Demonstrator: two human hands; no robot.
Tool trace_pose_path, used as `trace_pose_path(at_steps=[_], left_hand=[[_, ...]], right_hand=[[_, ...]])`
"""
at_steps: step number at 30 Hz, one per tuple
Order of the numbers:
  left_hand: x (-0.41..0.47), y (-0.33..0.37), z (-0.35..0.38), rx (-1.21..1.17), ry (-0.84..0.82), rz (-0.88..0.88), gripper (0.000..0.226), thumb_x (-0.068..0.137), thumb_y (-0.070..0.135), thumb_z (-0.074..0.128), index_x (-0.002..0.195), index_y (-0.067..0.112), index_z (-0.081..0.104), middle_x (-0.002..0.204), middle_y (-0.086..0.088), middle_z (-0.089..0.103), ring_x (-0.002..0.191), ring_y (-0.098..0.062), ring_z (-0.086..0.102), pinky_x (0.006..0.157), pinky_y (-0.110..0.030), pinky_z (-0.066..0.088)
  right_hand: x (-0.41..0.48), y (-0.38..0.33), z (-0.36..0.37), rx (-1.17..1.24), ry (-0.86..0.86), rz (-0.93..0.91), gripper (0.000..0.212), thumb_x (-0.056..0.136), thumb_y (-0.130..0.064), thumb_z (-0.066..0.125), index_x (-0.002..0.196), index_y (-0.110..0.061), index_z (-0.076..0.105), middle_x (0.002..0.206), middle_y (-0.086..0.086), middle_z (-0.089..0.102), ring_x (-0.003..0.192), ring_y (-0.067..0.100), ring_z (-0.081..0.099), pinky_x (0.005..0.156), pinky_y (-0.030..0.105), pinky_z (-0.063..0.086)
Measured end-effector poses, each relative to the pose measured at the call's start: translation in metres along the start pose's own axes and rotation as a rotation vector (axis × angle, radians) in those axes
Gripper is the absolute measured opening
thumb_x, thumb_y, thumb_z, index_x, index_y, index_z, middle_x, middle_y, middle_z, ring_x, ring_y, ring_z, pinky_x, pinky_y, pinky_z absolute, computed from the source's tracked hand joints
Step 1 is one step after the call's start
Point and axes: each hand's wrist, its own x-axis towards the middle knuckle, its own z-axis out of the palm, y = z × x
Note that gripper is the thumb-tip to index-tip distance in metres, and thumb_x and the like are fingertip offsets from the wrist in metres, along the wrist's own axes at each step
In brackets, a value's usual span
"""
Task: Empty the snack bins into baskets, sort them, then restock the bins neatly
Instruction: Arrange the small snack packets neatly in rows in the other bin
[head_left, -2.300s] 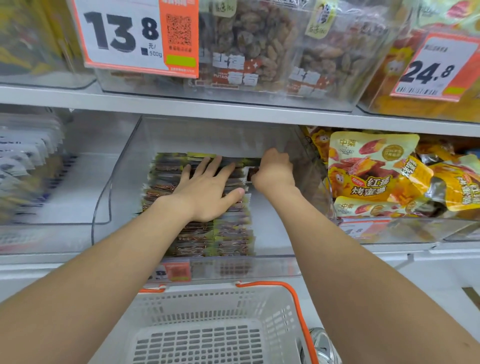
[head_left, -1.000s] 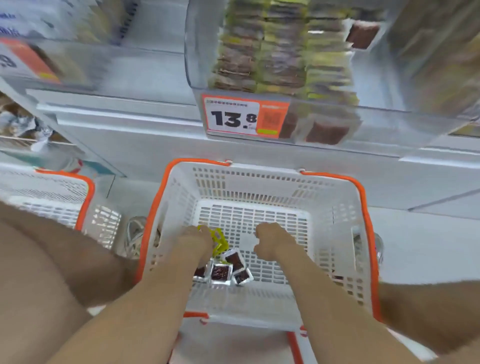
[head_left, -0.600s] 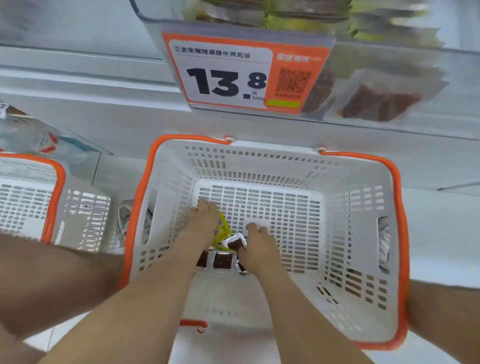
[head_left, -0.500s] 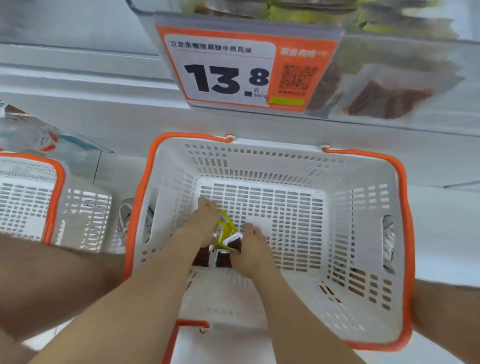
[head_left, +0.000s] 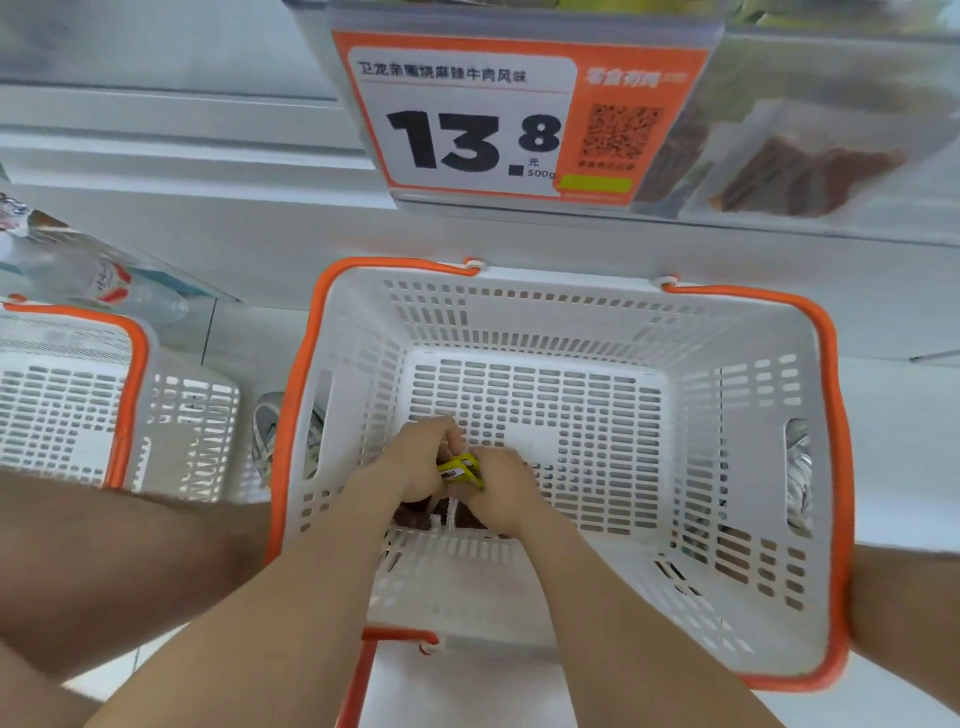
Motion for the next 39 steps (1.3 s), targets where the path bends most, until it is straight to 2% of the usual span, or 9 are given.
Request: trace_pose_path(at_steps=[4,9,13,15,23,27,31,37,39], left_hand=[[-0.004,0.001,-0.002,-0.182,0.047,-0.024,0.052,0.071,-0.002,0.085,0.113,0.017,0.062,0.094,0.001,0.067,0.088,-0.021,0.067,0.075,-0.027,0.057],[-0.011,0.030,-0.010,-0.168,0.183,0.028,0.057,0.087,-0.007,0.061,0.135,0.024,0.063,0.141,-0.003,0.058,0.130,-0.021,0.055,0.100,-0.022,0.041],[-0.036,0.085,-0.027,-0.911,0.151,0.052,0.017,0.105,0.024,0.059,0.112,0.018,0.073,0.099,0.002,0.076,0.098,-0.022,0.069,0.097,-0.039,0.051],[-0.047,0.098,-0.033,-1.127,0.030,0.110,0.025,0.106,0.029,0.061,0.118,0.009,0.068,0.108,-0.016,0.076,0.095,-0.028,0.072,0.094,-0.049,0.058],[-0.084,0.107,-0.061,-1.063,0.159,0.177,0.024,0.107,0.024,0.058,0.121,0.008,0.070,0.119,-0.022,0.073,0.101,-0.033,0.074,0.092,-0.052,0.061],[-0.113,0.117,-0.084,-1.074,0.132,0.209,0.023,0.105,0.021,0.060,0.119,0.005,0.070,0.116,-0.018,0.076,0.101,-0.032,0.076,0.084,-0.046,0.064],[-0.137,0.127,-0.109,-0.998,0.102,0.271,0.024,0.104,0.018,0.062,0.121,0.003,0.068,0.116,-0.021,0.075,0.103,-0.035,0.075,0.083,-0.047,0.064],[-0.159,0.141,-0.124,-0.851,0.385,0.263,0.008,0.103,0.017,0.066,0.110,0.015,0.064,0.123,-0.020,0.065,0.104,-0.037,0.071,0.063,-0.043,0.064],[-0.165,0.145,-0.120,-0.893,0.445,0.276,0.009,0.104,0.017,0.064,0.112,0.013,0.063,0.121,-0.019,0.067,0.098,-0.036,0.074,0.069,-0.048,0.066]], right_hand=[[-0.005,0.005,-0.022,0.304,0.068,-0.007,0.008,0.093,-0.023,0.072,0.087,-0.018,0.070,0.082,0.001,0.070,0.078,0.022,0.065,0.081,0.047,0.057],[-0.025,0.001,-0.077,0.615,0.223,0.056,0.011,0.102,-0.029,0.066,0.108,-0.035,0.074,0.104,-0.007,0.078,0.098,0.014,0.072,0.091,0.040,0.056],[-0.052,-0.014,-0.115,0.777,0.136,0.018,0.013,0.103,-0.025,0.067,0.114,-0.030,0.071,0.108,-0.003,0.079,0.097,0.020,0.076,0.080,0.036,0.059],[-0.065,-0.025,-0.128,0.750,0.147,-0.030,0.018,0.098,-0.021,0.073,0.116,-0.024,0.072,0.104,0.002,0.080,0.093,0.023,0.078,0.073,0.037,0.061],[-0.108,-0.045,-0.162,0.862,-0.001,-0.067,0.026,0.104,-0.029,0.060,0.125,-0.018,0.072,0.119,0.004,0.077,0.107,0.018,0.072,0.091,0.035,0.053],[-0.127,-0.056,-0.169,0.727,0.229,-0.121,0.018,0.102,-0.024,0.065,0.113,-0.018,0.078,0.105,0.006,0.080,0.088,0.018,0.071,0.076,0.034,0.054],[-0.145,-0.071,-0.188,0.798,0.337,-0.164,0.015,0.095,-0.006,0.072,0.110,-0.005,0.074,0.101,0.012,0.080,0.092,0.027,0.077,0.083,0.042,0.062],[-0.171,-0.093,-0.201,0.978,0.746,-0.069,0.018,0.096,-0.005,0.063,0.113,-0.010,0.066,0.095,0.010,0.078,0.066,0.030,0.076,0.051,0.035,0.057],[-0.181,-0.103,-0.200,1.011,0.685,-0.111,0.014,0.096,-0.003,0.062,0.109,-0.006,0.067,0.090,0.011,0.078,0.064,0.030,0.075,0.050,0.034,0.055]])
